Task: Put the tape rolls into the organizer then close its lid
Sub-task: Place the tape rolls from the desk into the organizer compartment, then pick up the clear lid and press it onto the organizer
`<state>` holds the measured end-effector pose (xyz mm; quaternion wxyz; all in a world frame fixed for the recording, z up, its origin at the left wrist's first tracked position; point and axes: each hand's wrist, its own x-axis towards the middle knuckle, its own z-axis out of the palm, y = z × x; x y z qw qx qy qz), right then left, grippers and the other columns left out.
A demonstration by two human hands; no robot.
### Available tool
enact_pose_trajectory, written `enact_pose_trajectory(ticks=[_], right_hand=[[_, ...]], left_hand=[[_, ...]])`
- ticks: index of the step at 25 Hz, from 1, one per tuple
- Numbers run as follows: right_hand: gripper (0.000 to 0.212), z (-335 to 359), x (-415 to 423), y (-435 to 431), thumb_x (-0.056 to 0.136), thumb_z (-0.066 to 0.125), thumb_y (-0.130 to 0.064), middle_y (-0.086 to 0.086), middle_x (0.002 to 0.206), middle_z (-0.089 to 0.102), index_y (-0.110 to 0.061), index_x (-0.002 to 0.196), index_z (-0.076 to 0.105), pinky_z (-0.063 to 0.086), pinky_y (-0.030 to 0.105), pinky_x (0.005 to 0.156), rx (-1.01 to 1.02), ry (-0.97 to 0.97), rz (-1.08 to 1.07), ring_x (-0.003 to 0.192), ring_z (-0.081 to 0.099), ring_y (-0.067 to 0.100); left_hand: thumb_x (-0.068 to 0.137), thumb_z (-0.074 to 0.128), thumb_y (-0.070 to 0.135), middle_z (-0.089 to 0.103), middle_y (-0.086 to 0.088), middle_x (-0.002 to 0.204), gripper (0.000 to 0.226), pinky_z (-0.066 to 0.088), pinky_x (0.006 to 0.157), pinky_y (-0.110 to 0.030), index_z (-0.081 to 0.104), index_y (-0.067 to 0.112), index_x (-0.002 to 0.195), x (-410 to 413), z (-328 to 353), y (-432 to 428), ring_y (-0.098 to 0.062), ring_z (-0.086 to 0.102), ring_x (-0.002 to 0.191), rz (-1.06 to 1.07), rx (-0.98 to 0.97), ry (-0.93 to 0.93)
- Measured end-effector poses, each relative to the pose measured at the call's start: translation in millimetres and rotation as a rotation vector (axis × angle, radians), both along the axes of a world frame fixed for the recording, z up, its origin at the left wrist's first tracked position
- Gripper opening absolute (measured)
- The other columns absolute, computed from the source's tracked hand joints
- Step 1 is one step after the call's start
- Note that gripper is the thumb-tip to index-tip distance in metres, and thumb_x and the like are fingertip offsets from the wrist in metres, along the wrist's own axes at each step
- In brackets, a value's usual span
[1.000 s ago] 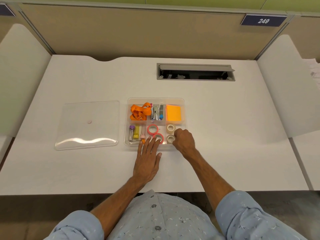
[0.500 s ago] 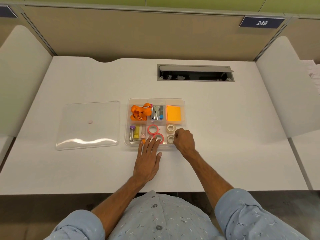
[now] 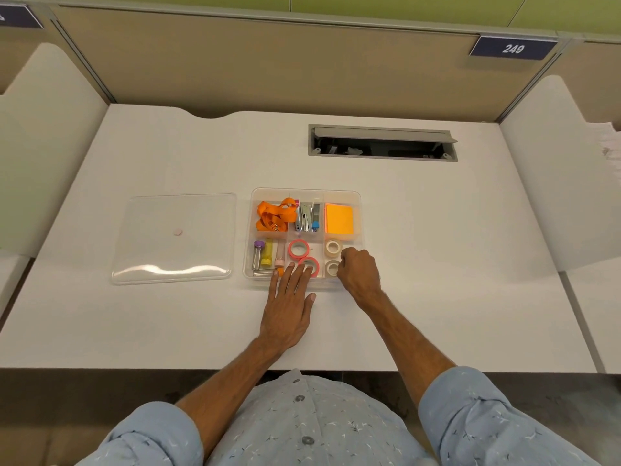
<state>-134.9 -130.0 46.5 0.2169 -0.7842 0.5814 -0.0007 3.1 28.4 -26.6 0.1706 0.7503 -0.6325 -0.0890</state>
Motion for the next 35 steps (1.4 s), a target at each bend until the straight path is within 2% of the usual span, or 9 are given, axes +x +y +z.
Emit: enact_pose_trajectory(ticks=[5, 7, 10, 14, 18, 23, 26, 30, 35], right_hand=[[0.020, 17.1, 11.9, -0.5, 0.102, 0.062, -0.024, 0.011, 0.108, 0.077, -0.008, 0.112, 0.071, 0.061, 0.041, 0.091, -0.110, -0.079, 0.018, 0.090, 0.073, 0.030], [0.023, 24.5, 25.7, 1.4, 0.104, 0.060, -0.025, 0.008, 0.114, 0.077, -0.012, 0.120, 0.069, 0.060, 0.040, 0.086, -0.177, -0.107, 0.048, 0.093, 0.073, 0.029], [0.033, 34.4, 55.1, 10.7, 0.099, 0.064, -0.019, 0.009, 0.123, 0.076, -0.015, 0.132, 0.069, 0.060, 0.041, 0.085, -0.285, -0.203, 0.151, 0.104, 0.072, 0.030], [0.038, 33.6, 106.8, 30.5, 0.092, 0.067, -0.011, 0.010, 0.123, 0.076, -0.014, 0.129, 0.071, 0.057, 0.045, 0.093, -0.272, -0.290, 0.374, 0.109, 0.071, 0.032], [0.042, 16.0, 161.9, 62.1, 0.085, 0.067, -0.004, 0.010, 0.124, 0.076, -0.010, 0.126, 0.073, 0.051, 0.049, 0.102, -0.218, -0.274, 0.631, 0.118, 0.066, 0.032], [0.038, -13.1, 206.9, 101.7, 0.082, 0.076, -0.010, 0.009, 0.131, 0.072, -0.012, 0.120, 0.075, 0.045, 0.052, 0.111, -0.225, -0.136, 0.854, 0.129, 0.060, 0.034], [0.043, -35.0, 214.4, 112.7, 0.081, 0.079, -0.009, 0.016, 0.136, 0.067, -0.008, 0.124, 0.073, 0.043, 0.050, 0.115, -0.218, -0.062, 0.871, 0.132, 0.056, 0.037], [0.047, -40.6, 218.6, 119.5, 0.072, 0.087, -0.006, 0.018, 0.126, 0.070, -0.003, 0.117, 0.073, 0.053, 0.046, 0.104, -0.196, -0.068, 0.820, 0.119, 0.063, 0.036], [0.051, -45.8, 215.9, 123.9, 0.068, 0.091, -0.010, 0.014, 0.127, 0.068, -0.008, 0.116, 0.073, 0.054, 0.042, 0.101, -0.160, -0.076, 0.800, 0.117, 0.062, 0.031]], left_hand=[[0.115, 0.026, 0.056, 0.029, -0.006, 0.180, 0.069, 0.013, 0.136, -0.059, 0.029, 0.018, 0.173, 3.5, -1.1, -0.4, -0.028, 0.021, 0.169, 0.008, -0.014, 0.046], [0.116, 0.028, 0.055, 0.031, -0.007, 0.179, 0.069, 0.015, 0.136, -0.058, 0.031, 0.016, 0.172, 10.0, 2.6, 1.0, -0.028, 0.024, 0.168, 0.024, -0.063, 0.077], [0.117, 0.033, 0.049, 0.029, -0.006, 0.180, 0.065, 0.007, 0.139, -0.054, 0.031, 0.015, 0.172, 33.3, 10.0, 7.9, -0.025, 0.021, 0.169, 0.105, -0.117, 0.104], [0.116, 0.039, 0.041, 0.032, -0.005, 0.179, 0.060, 0.008, 0.138, -0.057, 0.030, 0.019, 0.172, 85.7, 12.5, 39.6, -0.024, 0.023, 0.169, 0.250, -0.150, 0.111], [0.114, 0.046, 0.032, 0.036, -0.008, 0.176, 0.062, 0.014, 0.137, -0.057, 0.029, 0.017, 0.172, 144.6, 4.9, 85.6, -0.027, 0.027, 0.167, 0.388, -0.156, 0.099], [0.112, 0.045, 0.031, 0.045, -0.015, 0.170, 0.054, 0.023, 0.134, -0.063, 0.042, 0.015, 0.164, 206.5, -8.2, 122.4, -0.037, 0.037, 0.161, 0.377, -0.055, -0.022], [0.111, 0.047, 0.029, 0.052, -0.016, 0.164, 0.047, 0.028, 0.131, -0.062, 0.051, 0.014, 0.155, 226.6, -12.6, 132.2, -0.037, 0.043, 0.158, 0.352, -0.016, -0.052], [0.109, 0.059, 0.017, 0.059, -0.015, 0.155, 0.037, 0.034, 0.129, -0.060, 0.058, 0.014, 0.146, 234.8, -14.5, 129.2, -0.038, 0.052, 0.150, 0.344, -0.031, -0.068], [0.097, 0.074, 0.003, 0.066, -0.019, 0.138, 0.023, 0.036, 0.125, -0.064, 0.068, 0.009, 0.119, 243.6, -10.6, 108.3, -0.042, 0.054, 0.146, 0.331, -0.051, -0.178]])
